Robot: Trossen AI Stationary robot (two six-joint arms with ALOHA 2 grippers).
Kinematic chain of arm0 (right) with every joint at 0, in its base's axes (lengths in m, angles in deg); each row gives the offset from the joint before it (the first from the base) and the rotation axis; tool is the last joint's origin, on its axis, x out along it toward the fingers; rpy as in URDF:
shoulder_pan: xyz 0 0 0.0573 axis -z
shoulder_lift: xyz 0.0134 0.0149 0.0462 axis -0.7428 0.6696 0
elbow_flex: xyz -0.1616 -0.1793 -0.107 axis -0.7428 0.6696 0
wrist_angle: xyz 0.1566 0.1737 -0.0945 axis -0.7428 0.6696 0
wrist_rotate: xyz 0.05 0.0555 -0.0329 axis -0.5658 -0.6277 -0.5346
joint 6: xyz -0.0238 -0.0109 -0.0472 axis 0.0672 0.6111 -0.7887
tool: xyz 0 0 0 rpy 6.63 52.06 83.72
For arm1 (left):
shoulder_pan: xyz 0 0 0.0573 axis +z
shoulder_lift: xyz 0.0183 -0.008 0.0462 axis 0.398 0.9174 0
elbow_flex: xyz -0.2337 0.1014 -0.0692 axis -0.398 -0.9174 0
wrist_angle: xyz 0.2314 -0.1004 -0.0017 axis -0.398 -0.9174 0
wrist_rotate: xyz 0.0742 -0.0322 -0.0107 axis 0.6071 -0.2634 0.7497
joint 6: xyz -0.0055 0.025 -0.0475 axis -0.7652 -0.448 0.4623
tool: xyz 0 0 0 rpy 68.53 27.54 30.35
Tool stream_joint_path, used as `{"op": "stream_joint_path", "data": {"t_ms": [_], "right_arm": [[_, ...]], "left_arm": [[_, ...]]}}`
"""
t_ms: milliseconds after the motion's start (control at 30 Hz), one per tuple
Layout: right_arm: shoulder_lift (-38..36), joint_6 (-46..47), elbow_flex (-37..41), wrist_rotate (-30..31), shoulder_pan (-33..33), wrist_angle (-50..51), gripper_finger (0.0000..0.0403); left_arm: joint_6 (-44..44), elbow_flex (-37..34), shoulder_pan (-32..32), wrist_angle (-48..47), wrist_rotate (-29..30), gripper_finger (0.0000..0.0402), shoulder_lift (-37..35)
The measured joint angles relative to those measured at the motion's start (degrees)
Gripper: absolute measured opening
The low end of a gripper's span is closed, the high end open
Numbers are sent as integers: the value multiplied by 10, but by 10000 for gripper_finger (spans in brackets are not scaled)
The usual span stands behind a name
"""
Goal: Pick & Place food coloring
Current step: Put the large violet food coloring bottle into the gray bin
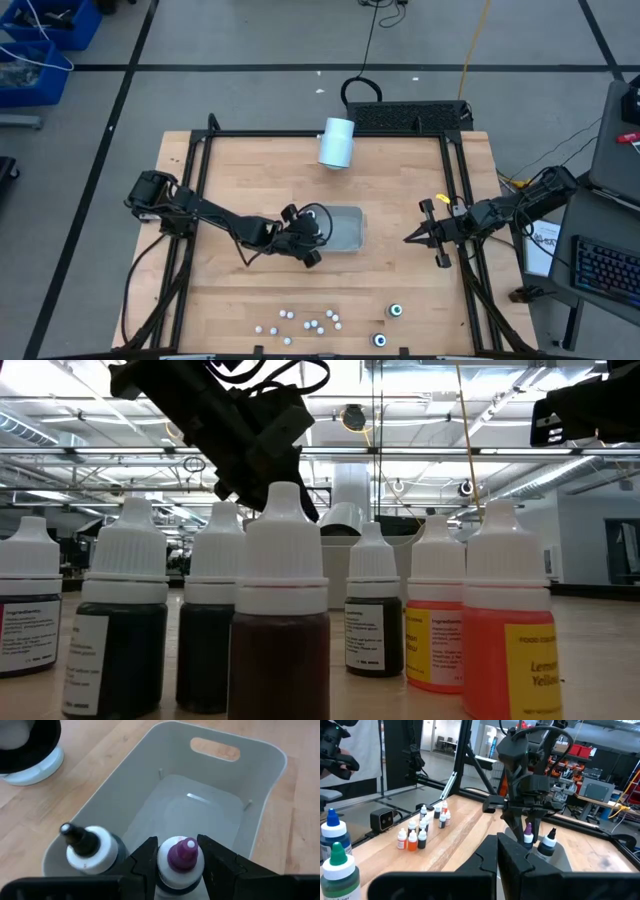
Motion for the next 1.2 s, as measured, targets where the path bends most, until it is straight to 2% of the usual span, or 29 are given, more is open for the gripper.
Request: {"op": "stream_joint_path", "data": {"t_ms": [333, 633, 1033, 1200], "right_arm": [[0, 0, 0, 0, 0, 2, 0], [0, 0, 0, 0, 0, 0, 0], [0, 0, 0, 0, 0, 0, 0], [0, 0, 0, 0, 0, 0, 0]], "left_arm": [[5, -1, -10, -5, 4, 123, 0], [6, -3, -11, -35, -21, 123, -33], [22, -3, -11, -61, -11, 124, -36], [32, -2, -11, -61, 0, 146, -36]]}}
